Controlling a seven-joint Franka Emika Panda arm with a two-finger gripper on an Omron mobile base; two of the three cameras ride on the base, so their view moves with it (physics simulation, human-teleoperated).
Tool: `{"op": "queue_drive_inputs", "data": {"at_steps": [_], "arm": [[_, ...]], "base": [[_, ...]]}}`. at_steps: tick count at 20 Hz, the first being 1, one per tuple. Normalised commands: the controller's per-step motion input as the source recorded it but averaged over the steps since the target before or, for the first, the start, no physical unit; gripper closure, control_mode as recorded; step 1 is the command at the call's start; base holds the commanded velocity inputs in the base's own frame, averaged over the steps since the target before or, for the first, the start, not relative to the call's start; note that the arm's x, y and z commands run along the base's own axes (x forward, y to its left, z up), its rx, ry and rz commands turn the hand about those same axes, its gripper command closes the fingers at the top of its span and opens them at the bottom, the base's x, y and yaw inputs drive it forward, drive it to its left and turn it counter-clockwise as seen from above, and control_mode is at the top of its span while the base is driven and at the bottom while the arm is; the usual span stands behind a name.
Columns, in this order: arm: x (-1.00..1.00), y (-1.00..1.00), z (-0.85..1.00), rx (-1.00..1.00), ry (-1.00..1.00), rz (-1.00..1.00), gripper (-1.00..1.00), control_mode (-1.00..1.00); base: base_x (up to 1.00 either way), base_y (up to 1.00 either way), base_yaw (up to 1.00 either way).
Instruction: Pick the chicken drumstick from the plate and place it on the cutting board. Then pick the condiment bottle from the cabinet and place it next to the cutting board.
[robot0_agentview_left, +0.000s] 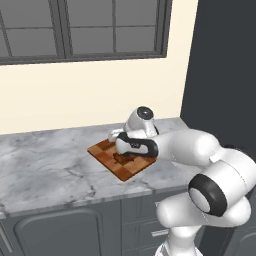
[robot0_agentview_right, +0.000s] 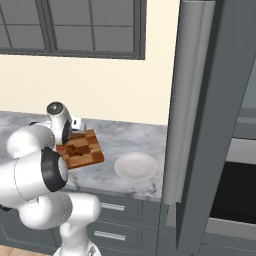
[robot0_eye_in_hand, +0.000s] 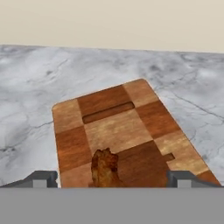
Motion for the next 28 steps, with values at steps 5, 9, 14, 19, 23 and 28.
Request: {"op": "queue_drive_inputs", "data": {"at_steps": [5,9,14,19,23,28], "arm": [[-0.23,0.0,0.37,0.0,0.0,0.0,-1.0,-1.0],[-0.27,-0.05,0.44,0.0,0.0,0.0,-1.0,-1.0],[-0.25,-0.09,0.47,0.0,0.0,0.0,-1.0,-1.0],[-0.31,-0.11,0.44,0.0,0.0,0.0,-1.0,-1.0],[-0.35,-0.08,0.42,0.0,0.0,0.02,-1.0,-1.0],[-0.4,-0.04,0.35,0.0,-0.01,0.06,-1.0,-1.0]], "base": [[0.0,0.0,0.0],[0.0,0.0,0.0],[0.0,0.0,0.0],[0.0,0.0,0.0],[0.0,0.0,0.0],[0.0,0.0,0.0]]}}
